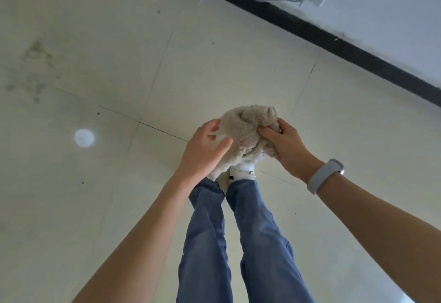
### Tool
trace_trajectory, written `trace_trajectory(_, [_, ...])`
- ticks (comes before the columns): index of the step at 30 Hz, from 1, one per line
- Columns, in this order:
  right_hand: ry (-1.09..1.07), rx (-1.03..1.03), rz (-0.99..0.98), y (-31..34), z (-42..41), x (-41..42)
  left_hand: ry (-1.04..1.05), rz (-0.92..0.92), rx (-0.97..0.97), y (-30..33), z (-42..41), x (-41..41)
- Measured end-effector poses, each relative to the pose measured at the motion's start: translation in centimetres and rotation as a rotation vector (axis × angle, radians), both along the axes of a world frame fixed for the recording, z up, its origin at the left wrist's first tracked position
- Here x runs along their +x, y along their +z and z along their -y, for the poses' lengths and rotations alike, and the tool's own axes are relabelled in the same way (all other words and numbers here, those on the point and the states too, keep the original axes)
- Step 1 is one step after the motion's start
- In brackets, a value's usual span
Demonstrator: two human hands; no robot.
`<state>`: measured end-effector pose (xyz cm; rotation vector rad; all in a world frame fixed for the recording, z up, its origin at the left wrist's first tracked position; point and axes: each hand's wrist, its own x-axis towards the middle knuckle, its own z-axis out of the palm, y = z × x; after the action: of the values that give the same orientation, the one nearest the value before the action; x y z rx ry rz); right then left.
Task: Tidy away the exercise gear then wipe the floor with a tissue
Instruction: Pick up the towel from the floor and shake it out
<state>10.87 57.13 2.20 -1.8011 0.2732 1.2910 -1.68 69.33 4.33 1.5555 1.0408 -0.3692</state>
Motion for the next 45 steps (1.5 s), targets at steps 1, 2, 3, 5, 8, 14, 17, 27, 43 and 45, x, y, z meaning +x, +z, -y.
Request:
trace_trajectory(1, [-0.053, 0.034, -0.025, 3.1, 0.3, 0.2, 0.009, 0.048, -0.008, 3.1, 0.1, 0.3])
trace_trajectory(2, [-0.104, 0.067, -0.050, 6.3, 0.5, 0.5, 0.017, 0.093, -0.009, 6.2, 0.2, 0.6])
trace_trajectory(3, [-0.152, 0.100, -0.070, 9.4, 0.6, 0.7, 0.024, 0.133, -0.011, 9.2, 0.5, 0.8])
trace_trajectory(5, [-0.238, 0.174, -0.094, 15.5, 0.8, 0.8, 0.005, 0.212, 0.008, 14.4, 1.2, 1.0])
trace_trajectory(8, [-0.355, 0.269, -0.070, 23.5, 1.3, 0.5, -0.131, 0.341, 0.179, 20.7, 2.6, 1.5])
trace_trajectory(14, [-0.469, 0.375, 0.143, 35.6, 6.0, -0.2, -0.320, 0.561, 0.321, 31.6, 3.4, 4.5])
trace_trajectory(17, [-0.454, 0.282, 0.395, 39.7, 10.1, -1.0, -0.407, 0.661, 0.304, 36.7, 4.6, 6.6])
trace_trajectory(27, [-0.148, 0.052, 0.884, 46.7, 24.5, -5.8, -0.856, 0.745, 0.061, 47.4, 19.7, 10.3])
trace_trajectory(43, [-0.655, -0.213, 1.107, 47.6, 55.5, -8.6, -0.948, 0.754, -0.220, 51.4, 53.3, 12.4])
trace_trajectory(45, [-0.599, -0.346, 1.104, 47.5, 59.7, -8.2, -0.936, 0.756, -0.229, 51.5, 56.3, 13.8])
